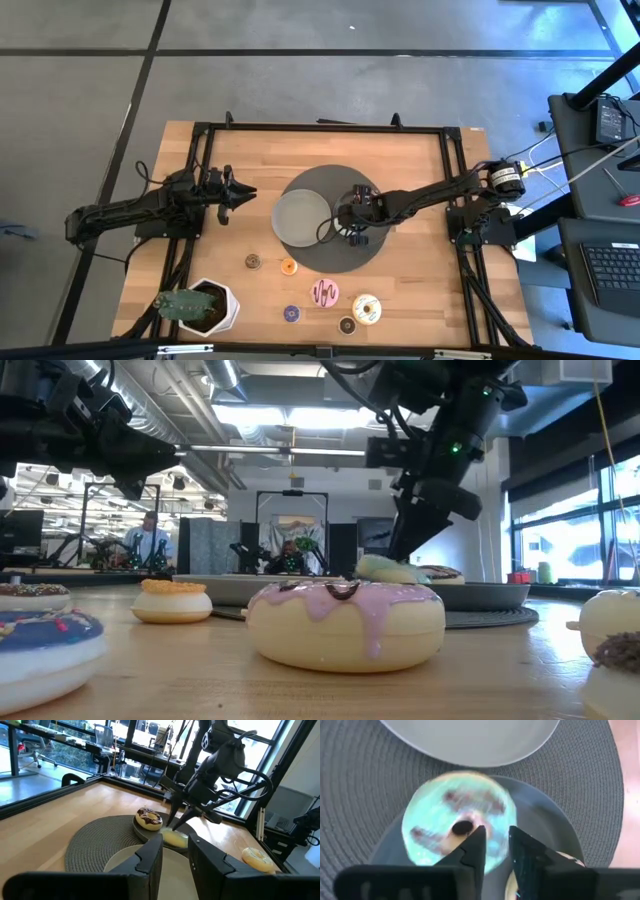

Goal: Pick & Place donuts
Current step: Put the large light green donut on the black plate, then put the large white donut on the black plate

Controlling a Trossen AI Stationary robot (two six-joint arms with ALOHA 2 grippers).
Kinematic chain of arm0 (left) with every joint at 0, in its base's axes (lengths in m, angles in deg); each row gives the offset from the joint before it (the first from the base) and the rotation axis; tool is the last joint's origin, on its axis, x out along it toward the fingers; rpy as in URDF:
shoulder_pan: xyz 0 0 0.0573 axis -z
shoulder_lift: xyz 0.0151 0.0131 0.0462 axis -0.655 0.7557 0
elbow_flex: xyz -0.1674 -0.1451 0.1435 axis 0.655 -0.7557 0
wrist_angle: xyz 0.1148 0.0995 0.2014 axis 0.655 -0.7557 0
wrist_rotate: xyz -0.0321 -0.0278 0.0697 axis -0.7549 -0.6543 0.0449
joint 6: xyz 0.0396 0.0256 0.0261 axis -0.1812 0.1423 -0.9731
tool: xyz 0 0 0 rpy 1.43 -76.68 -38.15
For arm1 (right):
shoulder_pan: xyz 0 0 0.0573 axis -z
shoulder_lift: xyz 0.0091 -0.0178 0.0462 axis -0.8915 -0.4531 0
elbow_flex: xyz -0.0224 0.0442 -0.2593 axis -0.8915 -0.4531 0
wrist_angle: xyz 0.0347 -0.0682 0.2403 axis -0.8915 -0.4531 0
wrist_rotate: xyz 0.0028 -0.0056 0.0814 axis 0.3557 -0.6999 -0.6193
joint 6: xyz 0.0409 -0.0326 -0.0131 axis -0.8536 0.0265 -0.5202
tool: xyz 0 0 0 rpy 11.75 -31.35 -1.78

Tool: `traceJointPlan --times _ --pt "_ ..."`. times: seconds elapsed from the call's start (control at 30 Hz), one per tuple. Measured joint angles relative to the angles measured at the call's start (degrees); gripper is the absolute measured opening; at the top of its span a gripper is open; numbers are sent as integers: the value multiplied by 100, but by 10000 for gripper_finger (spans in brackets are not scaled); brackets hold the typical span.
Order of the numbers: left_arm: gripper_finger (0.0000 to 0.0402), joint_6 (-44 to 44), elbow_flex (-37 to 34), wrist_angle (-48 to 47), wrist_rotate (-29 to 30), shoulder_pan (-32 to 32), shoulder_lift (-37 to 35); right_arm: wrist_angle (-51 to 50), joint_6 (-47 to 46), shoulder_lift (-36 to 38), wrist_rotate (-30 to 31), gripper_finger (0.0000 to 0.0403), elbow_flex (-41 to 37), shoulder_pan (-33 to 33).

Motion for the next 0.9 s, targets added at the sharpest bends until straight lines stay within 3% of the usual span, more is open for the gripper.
traceJointPlan --times 0.3,0.53,0.6,0.9 --pt "88 46 -1 0 -1 0 0 -519 -358 255 -78 132 0 -21" --pt "88 46 -2 0 0 0 -2 -1237 -620 1012 -2148 135 0 -531" --pt "88 46 0 0 0 0 -2 -1083 -539 1100 -2411 135 0 -827" --pt "88 44 0 0 0 0 -2 196 -719 789 -2401 135 0 -2123"
